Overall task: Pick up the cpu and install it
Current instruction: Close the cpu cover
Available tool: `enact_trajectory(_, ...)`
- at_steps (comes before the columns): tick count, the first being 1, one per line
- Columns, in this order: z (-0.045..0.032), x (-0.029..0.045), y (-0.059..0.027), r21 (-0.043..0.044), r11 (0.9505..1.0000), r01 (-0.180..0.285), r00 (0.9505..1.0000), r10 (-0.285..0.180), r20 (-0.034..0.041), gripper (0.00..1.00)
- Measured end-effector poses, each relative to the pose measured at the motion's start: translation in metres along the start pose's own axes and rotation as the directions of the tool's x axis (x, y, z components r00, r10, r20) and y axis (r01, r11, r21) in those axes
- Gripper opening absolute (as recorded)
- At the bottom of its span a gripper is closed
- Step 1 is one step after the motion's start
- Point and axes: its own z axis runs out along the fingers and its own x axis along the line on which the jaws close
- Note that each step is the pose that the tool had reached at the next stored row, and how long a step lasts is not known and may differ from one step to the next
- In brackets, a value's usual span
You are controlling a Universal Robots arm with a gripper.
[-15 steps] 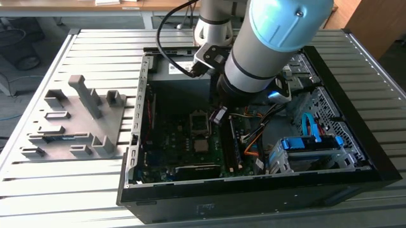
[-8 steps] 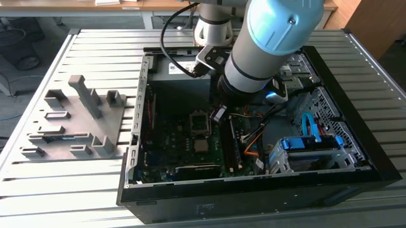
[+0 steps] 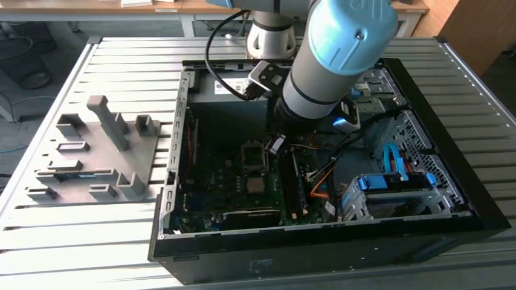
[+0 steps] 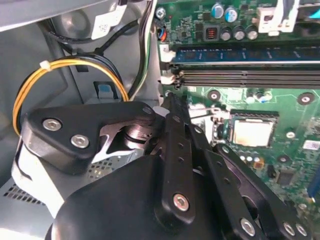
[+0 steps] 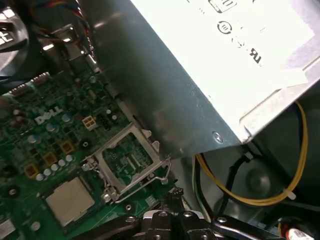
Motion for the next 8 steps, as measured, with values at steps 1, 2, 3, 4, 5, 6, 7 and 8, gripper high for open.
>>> enact_trajectory(1, 0.0016, -0.0002, 0.0004, -0.0003, 1.0, 0.0, 1.0, 0.0, 0.0003, 0.1)
enact_trajectory(2, 0.0031, -0.0003, 0.0006, -0.001, 1.0, 0.0, 1.0, 0.0, 0.0013, 0.1)
enact_trajectory(3, 0.0047, -0.0004, 0.0006, -0.0023, 1.0, 0.0, 1.0, 0.0, 0.0028, 0.1)
enact_trajectory(4, 0.0062, -0.0005, 0.0006, -0.0034, 1.0, 0.001, 1.0, -0.001, 0.0045, 0.1)
enact_trajectory(5, 0.0078, -0.0006, 0.0005, -0.0048, 1.0, 0.001, 1.0, -0.001, 0.0063, 0.1)
enact_trajectory(6, 0.0092, -0.0006, 0.0004, -0.006, 1.0, 0.001, 1.0, -0.001, 0.008, 0.1)
enact_trajectory(7, 0.0107, -0.0008, 0.0003, -0.0074, 1.0, 0.001, 1.0, -0.001, 0.0097, 0.1)
enact_trajectory(8, 0.0122, -0.0009, 0.0002, -0.0085, 1.0, 0.002, 0.9999, -0.002, 0.0113, 0.1)
